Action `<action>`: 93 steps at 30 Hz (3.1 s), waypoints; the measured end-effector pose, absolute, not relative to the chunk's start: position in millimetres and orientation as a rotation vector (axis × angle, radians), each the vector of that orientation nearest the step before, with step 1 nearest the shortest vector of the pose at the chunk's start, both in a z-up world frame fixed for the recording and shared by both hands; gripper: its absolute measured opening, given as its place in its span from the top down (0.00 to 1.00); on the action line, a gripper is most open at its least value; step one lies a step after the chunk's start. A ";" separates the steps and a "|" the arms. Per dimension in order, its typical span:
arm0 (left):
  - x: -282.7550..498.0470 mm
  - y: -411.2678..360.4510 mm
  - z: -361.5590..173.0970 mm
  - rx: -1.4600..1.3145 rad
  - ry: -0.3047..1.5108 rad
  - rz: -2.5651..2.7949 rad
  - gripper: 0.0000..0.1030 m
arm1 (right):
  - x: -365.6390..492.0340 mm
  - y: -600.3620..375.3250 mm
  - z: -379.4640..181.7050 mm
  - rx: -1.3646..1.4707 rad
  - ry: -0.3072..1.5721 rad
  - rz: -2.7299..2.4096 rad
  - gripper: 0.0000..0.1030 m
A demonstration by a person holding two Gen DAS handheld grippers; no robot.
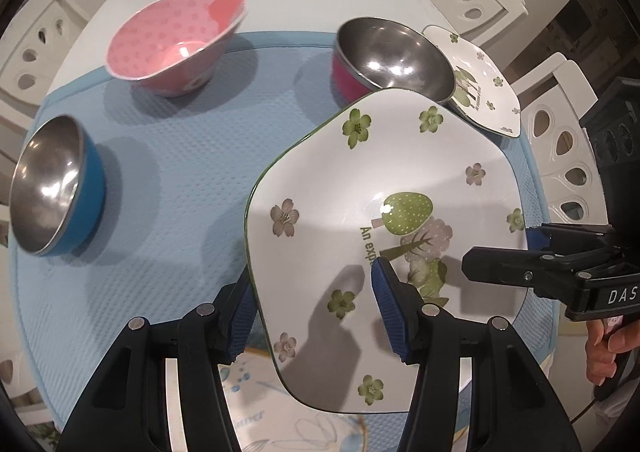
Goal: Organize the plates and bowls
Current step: 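Carry the forest plate and lower it onto the Sunflower plate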
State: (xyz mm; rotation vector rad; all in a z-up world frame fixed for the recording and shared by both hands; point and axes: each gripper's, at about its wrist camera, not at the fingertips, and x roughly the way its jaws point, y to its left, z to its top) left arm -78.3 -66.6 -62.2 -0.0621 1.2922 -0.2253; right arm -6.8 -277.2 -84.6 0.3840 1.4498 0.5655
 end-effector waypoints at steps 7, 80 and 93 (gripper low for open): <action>-94.1 -37.4 -55.7 -0.100 1.283 -0.198 0.50 | -15.1 -255.3 -73.9 0.351 1.446 0.585 0.38; -195.6 44.1 -83.8 -0.037 1.399 -0.295 0.49 | -117.1 -114.6 -107.3 0.318 1.628 0.440 0.39; -197.4 47.3 -84.0 -0.032 1.404 -0.288 0.49 | -128.2 -120.0 -105.1 0.329 1.624 0.368 0.39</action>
